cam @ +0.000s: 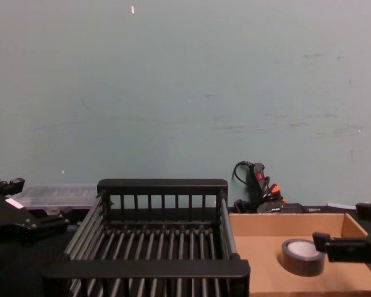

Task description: Pick up the white tape and place it into the black box , Pick up the silver tape and place it into the brown box.

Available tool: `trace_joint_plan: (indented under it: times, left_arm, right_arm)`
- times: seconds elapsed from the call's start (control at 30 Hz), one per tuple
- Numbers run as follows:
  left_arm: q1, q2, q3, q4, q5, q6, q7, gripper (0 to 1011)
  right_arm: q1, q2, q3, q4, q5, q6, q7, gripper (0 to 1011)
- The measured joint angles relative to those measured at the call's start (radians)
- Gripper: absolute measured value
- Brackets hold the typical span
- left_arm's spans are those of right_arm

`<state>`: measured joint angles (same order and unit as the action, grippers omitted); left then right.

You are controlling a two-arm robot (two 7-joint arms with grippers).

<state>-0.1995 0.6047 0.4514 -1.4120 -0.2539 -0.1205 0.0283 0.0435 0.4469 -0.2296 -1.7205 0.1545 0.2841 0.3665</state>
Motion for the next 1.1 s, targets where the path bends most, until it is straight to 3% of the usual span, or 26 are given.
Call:
trace_joint_plan:
  times: [0.27,0.5,0.83,1.1]
  left_arm:
    - [0.000,0.000,0.000,0.000,0.000,0.000,0.000,1001]
    - [0.000,0.000,0.000,0.000,0.000,0.000,0.000,1001]
    - [0.000,0.000,0.000,0.000,0.000,0.000,0.000,1001]
    - [0.000,0.000,0.000,0.000,0.000,0.000,0.000,1001]
  right_arm:
    - [-0.037,0.029,-0.020,-0.067,0.030,0.083,0.020,1002]
    - [-0.056,0.052,-0.046,-0.106,0.068,0.194,0.032,1002]
    - [-0.049,0.059,-0.087,-0.108,0.102,0.261,0.045,1002]
    - [-0.009,0.062,-0.150,-0.092,0.106,0.298,0.057,1002]
